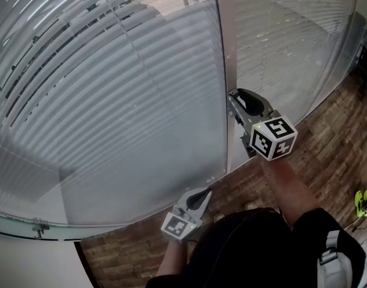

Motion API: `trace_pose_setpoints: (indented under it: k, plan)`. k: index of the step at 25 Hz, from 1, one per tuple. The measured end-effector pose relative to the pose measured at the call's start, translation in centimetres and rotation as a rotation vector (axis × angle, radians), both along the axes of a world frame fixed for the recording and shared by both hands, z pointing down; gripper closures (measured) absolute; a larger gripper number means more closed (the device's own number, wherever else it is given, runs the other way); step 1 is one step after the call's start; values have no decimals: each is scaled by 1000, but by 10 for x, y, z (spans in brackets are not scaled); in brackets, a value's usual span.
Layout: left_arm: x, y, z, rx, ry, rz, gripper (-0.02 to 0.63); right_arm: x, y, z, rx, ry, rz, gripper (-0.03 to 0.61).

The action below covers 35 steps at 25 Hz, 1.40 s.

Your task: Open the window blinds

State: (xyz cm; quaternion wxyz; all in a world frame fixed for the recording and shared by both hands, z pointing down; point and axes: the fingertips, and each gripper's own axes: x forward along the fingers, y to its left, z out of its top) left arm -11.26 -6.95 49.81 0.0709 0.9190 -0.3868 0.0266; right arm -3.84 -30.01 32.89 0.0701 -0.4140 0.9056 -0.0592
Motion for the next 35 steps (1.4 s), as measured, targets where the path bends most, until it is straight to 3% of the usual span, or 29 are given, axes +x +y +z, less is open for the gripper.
trace_pose_setpoints:
  k: [14,23,27,29,32,35]
  plan:
    - [-9,4,-1,-3,-1,-15,609,1,-1,-1,22,28,-9,448]
    - [-7,5,-2,3,1,-11,609,-4,1,1,73,155,-47,412]
    - [-2,4,0,6,0,4,609,-3,6,0,181,322,-40,387]
    - [0,4,1,7,0,8,609,-8,12,-3,291,498,-36,387]
    - [1,3,2,10,1,9,609,-11,18,0,476,849,-10,387]
    - [0,2,1,11,2,3,609,-10,16,3,605,1062,24,388]
